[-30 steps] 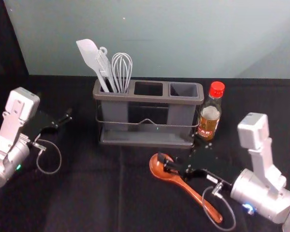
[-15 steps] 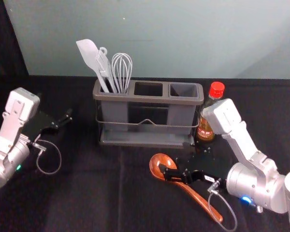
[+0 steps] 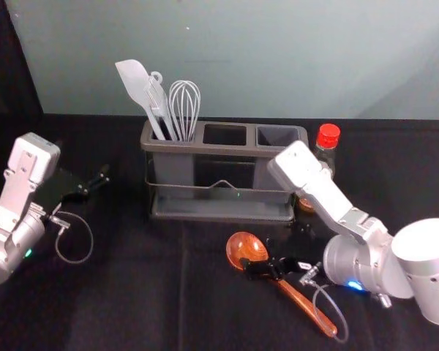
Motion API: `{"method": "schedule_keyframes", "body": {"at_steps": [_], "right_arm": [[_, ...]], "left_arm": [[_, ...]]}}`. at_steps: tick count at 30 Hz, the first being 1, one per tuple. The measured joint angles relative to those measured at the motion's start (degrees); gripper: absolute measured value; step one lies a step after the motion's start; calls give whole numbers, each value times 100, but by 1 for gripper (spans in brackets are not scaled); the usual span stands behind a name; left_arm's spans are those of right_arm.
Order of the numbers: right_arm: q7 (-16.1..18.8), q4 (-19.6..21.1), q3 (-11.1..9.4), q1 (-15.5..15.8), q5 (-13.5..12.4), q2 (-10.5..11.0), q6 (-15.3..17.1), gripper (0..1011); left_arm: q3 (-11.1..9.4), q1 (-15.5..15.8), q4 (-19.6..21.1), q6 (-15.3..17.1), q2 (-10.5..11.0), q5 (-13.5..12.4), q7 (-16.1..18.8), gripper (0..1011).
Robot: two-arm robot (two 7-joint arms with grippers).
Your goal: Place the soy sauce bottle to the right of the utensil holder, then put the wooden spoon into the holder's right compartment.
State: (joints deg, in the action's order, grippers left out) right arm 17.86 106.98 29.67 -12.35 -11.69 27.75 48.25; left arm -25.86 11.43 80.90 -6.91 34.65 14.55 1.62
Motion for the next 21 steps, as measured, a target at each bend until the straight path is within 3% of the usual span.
{"method": "schedule_keyframes", "body": {"at_steps": [4, 21], "right_arm": [[97, -241, 106, -182, 76, -141, 104, 1002], [377, -1099, 177, -505, 172, -620, 133, 1002]], "left_arm": [[0, 0, 0, 0, 0, -1, 0, 1005], [0, 0, 0, 0, 0, 0, 0, 1005]]}}
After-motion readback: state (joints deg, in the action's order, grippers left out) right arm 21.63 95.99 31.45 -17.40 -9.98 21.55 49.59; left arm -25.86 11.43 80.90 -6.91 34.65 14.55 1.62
